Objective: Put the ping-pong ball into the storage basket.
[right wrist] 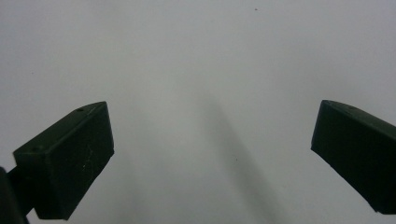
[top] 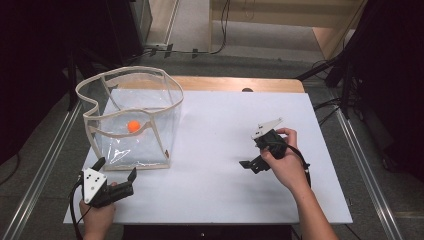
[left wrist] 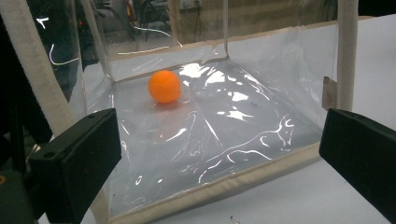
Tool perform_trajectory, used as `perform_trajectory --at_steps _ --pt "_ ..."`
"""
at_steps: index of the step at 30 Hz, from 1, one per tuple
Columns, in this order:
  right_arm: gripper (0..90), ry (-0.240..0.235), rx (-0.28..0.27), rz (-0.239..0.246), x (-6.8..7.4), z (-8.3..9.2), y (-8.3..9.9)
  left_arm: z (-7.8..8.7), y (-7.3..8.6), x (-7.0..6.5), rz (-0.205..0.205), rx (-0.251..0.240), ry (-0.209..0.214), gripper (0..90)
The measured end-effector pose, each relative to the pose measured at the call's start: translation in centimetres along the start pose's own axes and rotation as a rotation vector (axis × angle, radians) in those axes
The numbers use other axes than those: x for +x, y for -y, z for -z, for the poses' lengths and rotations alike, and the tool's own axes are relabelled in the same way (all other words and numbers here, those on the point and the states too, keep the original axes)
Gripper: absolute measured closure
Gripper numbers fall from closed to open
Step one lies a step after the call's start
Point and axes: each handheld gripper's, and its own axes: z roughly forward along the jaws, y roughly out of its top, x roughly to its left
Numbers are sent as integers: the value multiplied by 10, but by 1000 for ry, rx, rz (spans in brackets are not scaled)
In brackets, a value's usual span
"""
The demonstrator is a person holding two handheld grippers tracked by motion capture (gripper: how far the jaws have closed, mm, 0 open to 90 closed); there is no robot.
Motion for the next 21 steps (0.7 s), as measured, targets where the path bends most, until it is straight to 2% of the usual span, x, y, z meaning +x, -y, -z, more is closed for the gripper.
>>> perform_trajectory --at_steps 21 --pt "0 40 -90 -28 -5 15 38 0 0 0 0 -1 0 0"
